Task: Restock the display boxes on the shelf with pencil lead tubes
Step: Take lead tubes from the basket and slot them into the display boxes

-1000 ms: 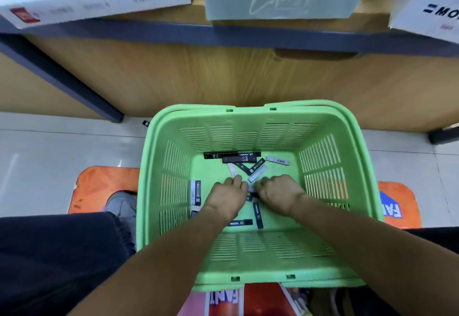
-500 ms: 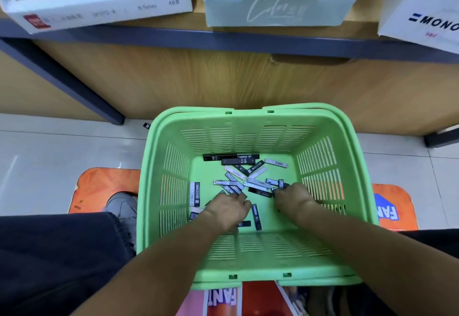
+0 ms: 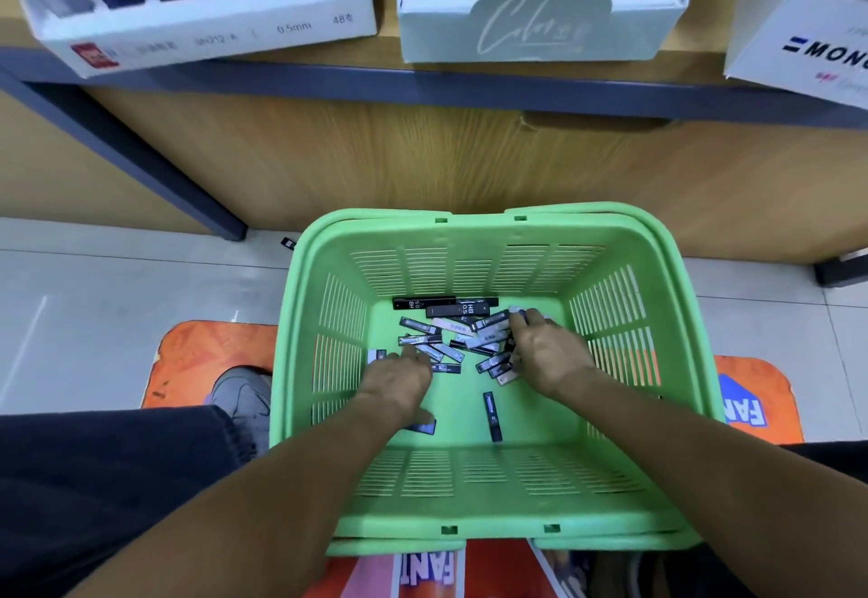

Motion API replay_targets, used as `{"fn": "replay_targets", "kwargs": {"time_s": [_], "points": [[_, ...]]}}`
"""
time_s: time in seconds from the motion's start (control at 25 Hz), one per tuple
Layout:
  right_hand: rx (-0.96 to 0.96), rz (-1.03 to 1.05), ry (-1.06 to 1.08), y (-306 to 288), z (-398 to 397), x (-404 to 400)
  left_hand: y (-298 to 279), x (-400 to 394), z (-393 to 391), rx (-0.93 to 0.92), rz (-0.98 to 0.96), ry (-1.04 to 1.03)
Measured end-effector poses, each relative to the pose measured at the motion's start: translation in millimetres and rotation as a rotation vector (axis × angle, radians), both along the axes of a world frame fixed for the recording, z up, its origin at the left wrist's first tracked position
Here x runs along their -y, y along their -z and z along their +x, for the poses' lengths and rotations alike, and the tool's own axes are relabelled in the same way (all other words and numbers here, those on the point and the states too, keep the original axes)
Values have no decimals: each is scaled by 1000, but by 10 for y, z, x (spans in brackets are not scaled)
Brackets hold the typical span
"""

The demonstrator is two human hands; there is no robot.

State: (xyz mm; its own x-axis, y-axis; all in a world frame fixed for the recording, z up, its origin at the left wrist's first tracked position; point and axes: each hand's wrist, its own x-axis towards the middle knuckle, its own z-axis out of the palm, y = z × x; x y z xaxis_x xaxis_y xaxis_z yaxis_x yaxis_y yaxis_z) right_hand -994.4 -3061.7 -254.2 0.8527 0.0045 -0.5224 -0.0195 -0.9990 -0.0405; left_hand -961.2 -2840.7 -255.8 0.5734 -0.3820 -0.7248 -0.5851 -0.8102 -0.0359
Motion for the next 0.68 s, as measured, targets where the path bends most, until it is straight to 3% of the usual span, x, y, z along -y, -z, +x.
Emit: {"fn": "replay_targets", "kwargs": {"time_s": [0.12, 0.24, 0.36, 0.48, 0.68], "points": [[-85, 39, -323, -24, -113, -37, -21, -59, -66, 27, 39, 194], [-181, 80, -654, 58, -169, -207, -13, 10, -94, 19, 6, 252], [-194, 62, -848, 209, -169, -336, -9, 12, -61, -26, -17, 316], [-126, 50, -747, 256, -146, -336, 28, -18, -62, -56, -20, 405], [-2, 114, -360, 182, -52, -328, 150, 16, -150, -94, 10, 496]]}}
